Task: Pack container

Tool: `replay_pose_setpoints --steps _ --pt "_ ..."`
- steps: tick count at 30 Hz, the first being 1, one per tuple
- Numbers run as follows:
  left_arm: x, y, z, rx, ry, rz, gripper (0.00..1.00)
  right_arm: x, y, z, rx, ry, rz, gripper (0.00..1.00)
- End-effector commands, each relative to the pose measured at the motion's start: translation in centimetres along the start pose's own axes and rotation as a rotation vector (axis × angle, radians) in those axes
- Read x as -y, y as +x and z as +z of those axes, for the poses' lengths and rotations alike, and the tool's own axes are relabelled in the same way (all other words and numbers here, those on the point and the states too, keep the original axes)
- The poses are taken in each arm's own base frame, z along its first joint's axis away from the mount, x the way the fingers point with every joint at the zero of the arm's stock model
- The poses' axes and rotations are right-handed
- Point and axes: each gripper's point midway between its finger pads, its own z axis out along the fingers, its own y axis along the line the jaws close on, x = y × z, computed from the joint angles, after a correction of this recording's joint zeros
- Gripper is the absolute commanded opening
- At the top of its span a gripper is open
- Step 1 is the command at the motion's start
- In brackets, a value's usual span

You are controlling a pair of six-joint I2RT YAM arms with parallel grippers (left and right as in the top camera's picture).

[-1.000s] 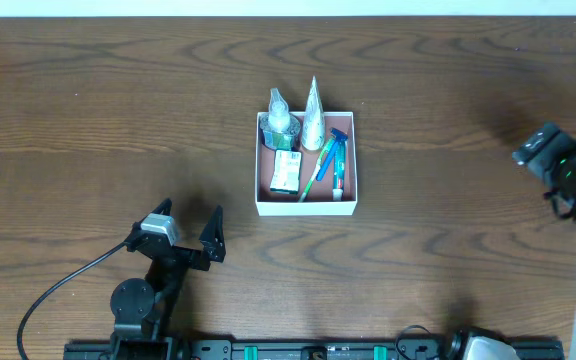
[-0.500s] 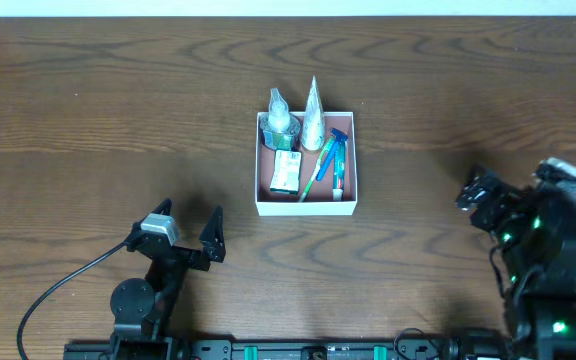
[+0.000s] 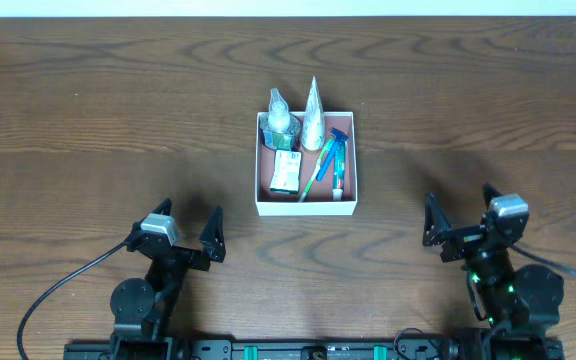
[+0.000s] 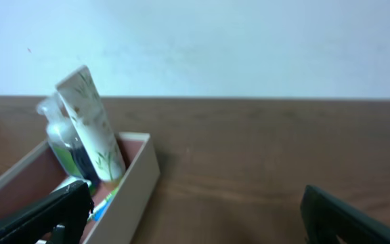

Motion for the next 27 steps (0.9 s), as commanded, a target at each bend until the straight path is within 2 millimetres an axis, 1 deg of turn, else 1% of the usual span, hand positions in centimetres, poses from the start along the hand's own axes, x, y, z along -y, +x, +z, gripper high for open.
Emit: replay_pose_setpoints --steps 1,5,10,14,16,21,25,27 --pt "-0.4 1.5 0.1 -0.046 -0.007 0.004 0.98 0.0 -0.3 -0.5 0.048 0.017 -0.042 0.99" --pt "-0.4 1.5 0.1 -0.046 -0.007 0.004 0.98 0.8 -0.3 -0.6 0.086 0.074 -0.047 0.99" --pt "-0.4 1.5 0.1 -0.046 -0.007 0.004 0.98 1.9 0.7 -0.3 0.129 0.133 -0.048 0.99" --pt "-0.4 1.5 0.1 -0.046 -0.007 0.004 0.98 2.2 1.9 -0.1 0.150 0.132 -0.051 0.99" --pt "-0.4 1.5 0.1 -0.046 -0.007 0.004 0.98 2.3 2.8 0.1 0.140 0.133 -0.050 0.99" --pt "-0.4 1.5 0.1 -0.046 -0.007 0.004 0.98 2.5 3.9 0.3 0.117 0.136 -0.048 0.99" --pt "-0.4 1.5 0.1 -0.046 -0.007 0.004 0.98 2.8 5.6 0.5 0.049 0.147 -0.041 0.99" --pt "-0.4 1.5 0.1 -0.046 -0.007 0.004 0.98 3.0 5.8 0.4 0.044 0.157 -0.041 0.99"
